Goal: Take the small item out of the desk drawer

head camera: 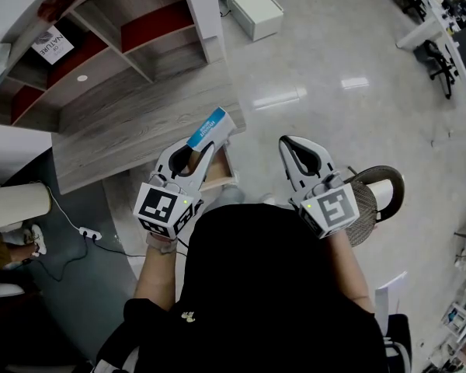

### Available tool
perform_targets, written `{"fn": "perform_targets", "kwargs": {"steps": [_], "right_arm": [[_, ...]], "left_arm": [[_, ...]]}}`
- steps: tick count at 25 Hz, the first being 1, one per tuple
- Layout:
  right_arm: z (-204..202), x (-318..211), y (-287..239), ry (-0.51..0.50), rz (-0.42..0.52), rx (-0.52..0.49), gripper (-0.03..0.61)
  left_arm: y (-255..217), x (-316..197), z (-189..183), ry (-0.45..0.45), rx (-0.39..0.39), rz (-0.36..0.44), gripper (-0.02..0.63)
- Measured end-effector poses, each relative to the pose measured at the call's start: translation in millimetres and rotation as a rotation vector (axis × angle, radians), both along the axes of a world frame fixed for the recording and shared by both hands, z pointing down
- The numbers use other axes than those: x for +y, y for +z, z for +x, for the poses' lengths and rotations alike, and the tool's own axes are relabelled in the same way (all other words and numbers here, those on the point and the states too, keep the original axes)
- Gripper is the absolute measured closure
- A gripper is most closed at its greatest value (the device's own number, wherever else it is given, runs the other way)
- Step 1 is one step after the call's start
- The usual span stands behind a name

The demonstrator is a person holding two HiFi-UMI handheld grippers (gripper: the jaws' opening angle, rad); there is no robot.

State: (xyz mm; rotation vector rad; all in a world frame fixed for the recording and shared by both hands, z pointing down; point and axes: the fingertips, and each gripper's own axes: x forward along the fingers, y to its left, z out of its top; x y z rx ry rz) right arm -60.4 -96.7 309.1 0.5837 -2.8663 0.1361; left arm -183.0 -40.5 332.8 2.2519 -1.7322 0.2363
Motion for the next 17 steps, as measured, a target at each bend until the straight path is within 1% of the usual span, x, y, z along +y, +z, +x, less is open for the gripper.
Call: {"fn": "perform_targets", "kwargs": {"steps": [17], "right_arm": [[-2,-5,11,0.008,-0.02,0.023,0.582]], "left_arm": [[9,-1,-4,-0.008,0.016,-0.027,0.517]]}}
